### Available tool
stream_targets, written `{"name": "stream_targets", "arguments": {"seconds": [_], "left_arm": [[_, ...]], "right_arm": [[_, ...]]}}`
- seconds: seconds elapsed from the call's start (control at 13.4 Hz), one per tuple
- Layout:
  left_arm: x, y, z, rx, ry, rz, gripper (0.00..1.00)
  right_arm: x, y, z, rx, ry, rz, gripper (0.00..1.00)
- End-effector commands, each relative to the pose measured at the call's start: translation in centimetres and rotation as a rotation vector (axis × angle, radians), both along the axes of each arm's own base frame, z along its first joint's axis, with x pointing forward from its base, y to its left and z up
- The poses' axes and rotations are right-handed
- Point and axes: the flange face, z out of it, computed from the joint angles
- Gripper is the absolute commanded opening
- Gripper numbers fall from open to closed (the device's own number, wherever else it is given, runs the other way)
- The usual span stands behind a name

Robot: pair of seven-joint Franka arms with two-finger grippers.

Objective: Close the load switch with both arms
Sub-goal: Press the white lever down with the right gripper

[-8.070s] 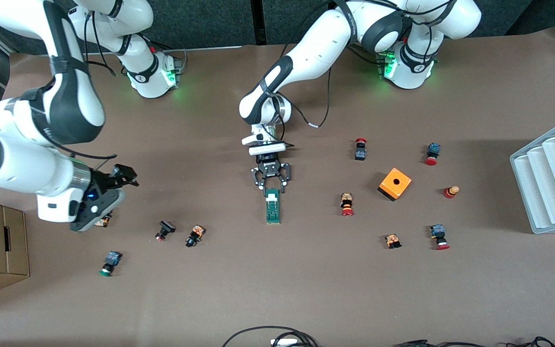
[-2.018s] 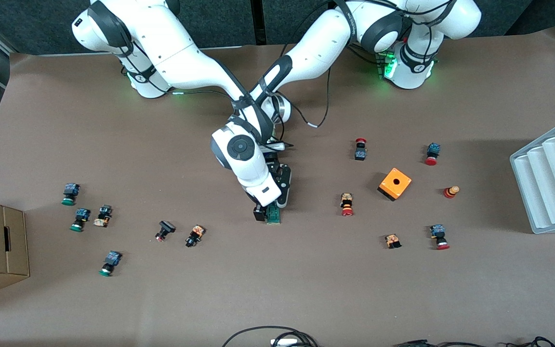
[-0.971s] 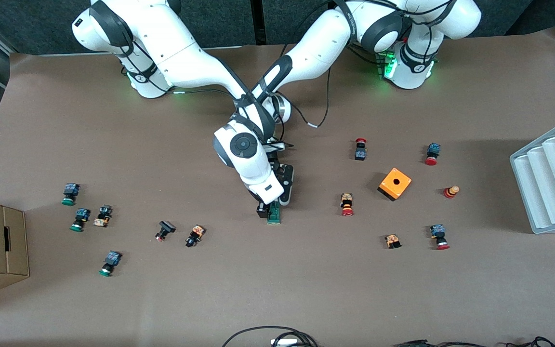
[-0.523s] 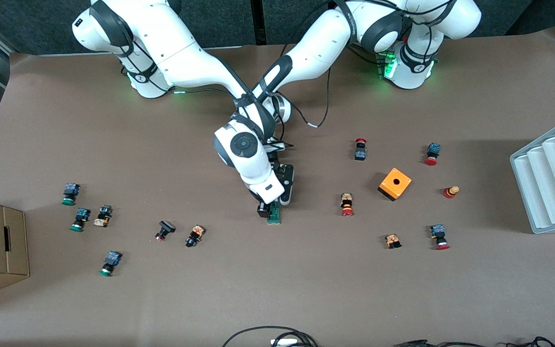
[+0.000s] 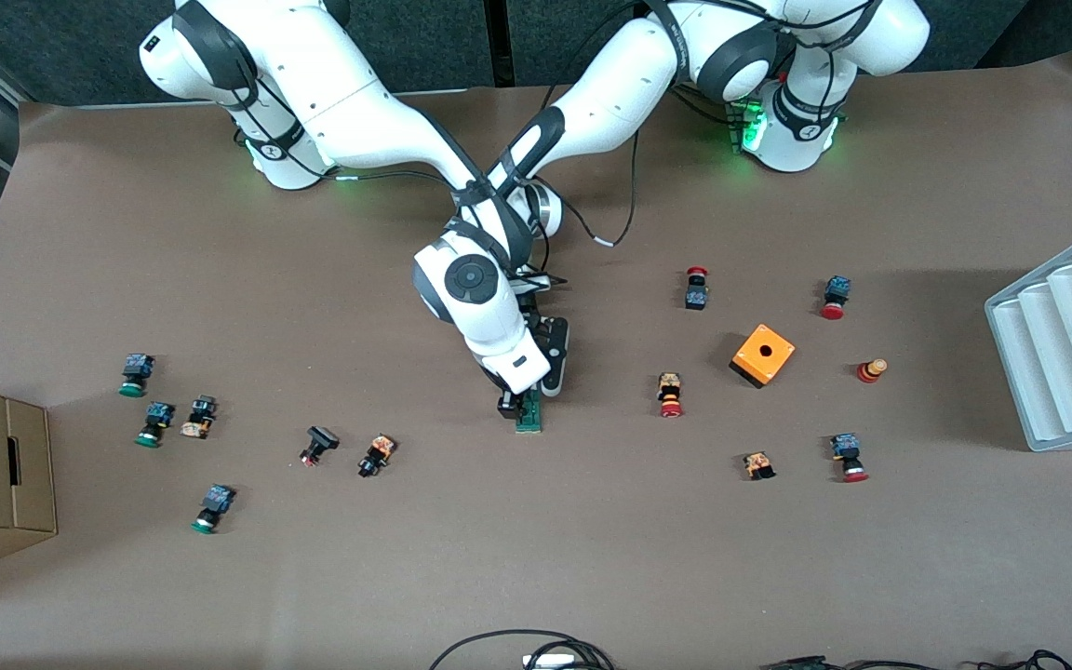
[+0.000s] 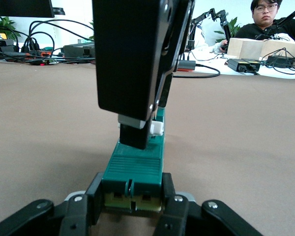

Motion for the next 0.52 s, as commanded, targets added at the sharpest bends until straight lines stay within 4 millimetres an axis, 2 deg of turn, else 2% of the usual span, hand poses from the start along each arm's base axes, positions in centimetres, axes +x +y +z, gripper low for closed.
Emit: {"name": "stream_targets", "arguments": {"seconds": [0.0,0.45], "left_arm": [[0.26,0.09,-0.98,-0.006,0.002,-0.001,0.43],[0.18,0.05,-0.98,-0.007,0.004,-0.001,0.43]], "right_arm": [[1.80,-0.18,0.85,0.025,-0.050,-0.013,0.73],[2.23,-0.50,1.23,0.026,-0.053,-0.015,0.73]]}}
